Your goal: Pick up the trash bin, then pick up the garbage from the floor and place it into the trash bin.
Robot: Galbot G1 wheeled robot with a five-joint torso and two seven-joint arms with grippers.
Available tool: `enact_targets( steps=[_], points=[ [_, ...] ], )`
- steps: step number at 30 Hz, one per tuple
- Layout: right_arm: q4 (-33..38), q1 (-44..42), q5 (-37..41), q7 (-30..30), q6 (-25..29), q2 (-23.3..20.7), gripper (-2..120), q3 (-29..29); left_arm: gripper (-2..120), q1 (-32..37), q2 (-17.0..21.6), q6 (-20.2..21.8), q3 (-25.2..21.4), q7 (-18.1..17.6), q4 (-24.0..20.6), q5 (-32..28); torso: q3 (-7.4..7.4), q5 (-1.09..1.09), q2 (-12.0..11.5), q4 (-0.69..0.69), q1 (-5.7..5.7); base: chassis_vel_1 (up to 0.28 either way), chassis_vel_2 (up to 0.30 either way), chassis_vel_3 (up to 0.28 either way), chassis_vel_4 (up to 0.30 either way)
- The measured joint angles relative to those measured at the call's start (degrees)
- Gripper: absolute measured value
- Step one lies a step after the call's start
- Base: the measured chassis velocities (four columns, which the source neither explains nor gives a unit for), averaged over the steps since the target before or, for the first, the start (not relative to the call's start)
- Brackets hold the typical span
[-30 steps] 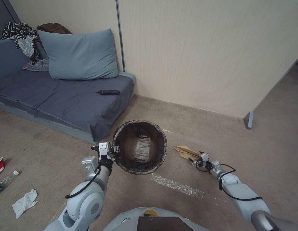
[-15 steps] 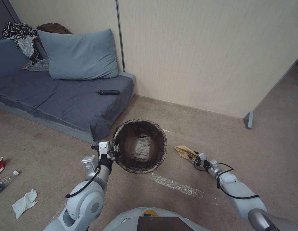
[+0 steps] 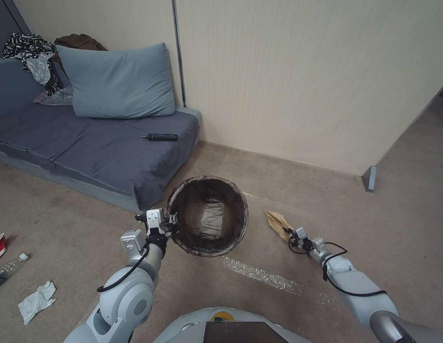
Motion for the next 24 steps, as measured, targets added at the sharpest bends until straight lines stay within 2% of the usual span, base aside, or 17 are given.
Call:
enact_targets(
  steps=[11,16,18,19,23,24],
  points=[
    [1.16,0.09,0.25,2.17,-0.07,-0.55,0,0.04,2,0.01,-0.01,0.1,0.28,-0.15,-0.15,-0.06,0.0,0.01,0.0,0.01,0.0,0.0,0.0,0.0,0.0],
    [8.88,-2.57,3.07,6.02,-1.17,-2.76,0,1.54,2,0.36,0.44,0.36,0.63,-0.31,-0.34,-0.95,0.01,0.0,0.0,-0.01,0.0,0.0,0.0,0.0,0.0],
    [14.81,-4.17,5.31,8.4,-2.03,-4.08,0,2.87,2,0.87,0.71,0.53,1.11,-0.35,-0.56,-1.47,0.0,0.0,0.0,-0.02,0.0,0.0,0.0,0.0,0.0],
    [14.81,-4.17,5.31,8.4,-2.03,-4.08,0,2.87,2,0.87,0.71,0.53,1.11,-0.35,-0.56,-1.47,0.0,0.0,0.0,-0.02,0.0,0.0,0.0,0.0,0.0],
    [27.34,-6.9,8.77,13.75,-3.41,-5.81,0,7.28,2,1.47,0.84,0.64,1.98,-0.31,-0.58,-1.43,0.01,0.02,0.0,0.0,0.0,0.0,0.0,0.0,0.0],
    [27.34,-6.9,8.77,13.75,-3.41,-5.81,0,7.28,2,1.47,0.84,0.64,1.98,-0.31,-0.58,-1.43,0.01,0.02,0.0,0.0,0.0,0.0,0.0,0.0,0.0]
  ],
)
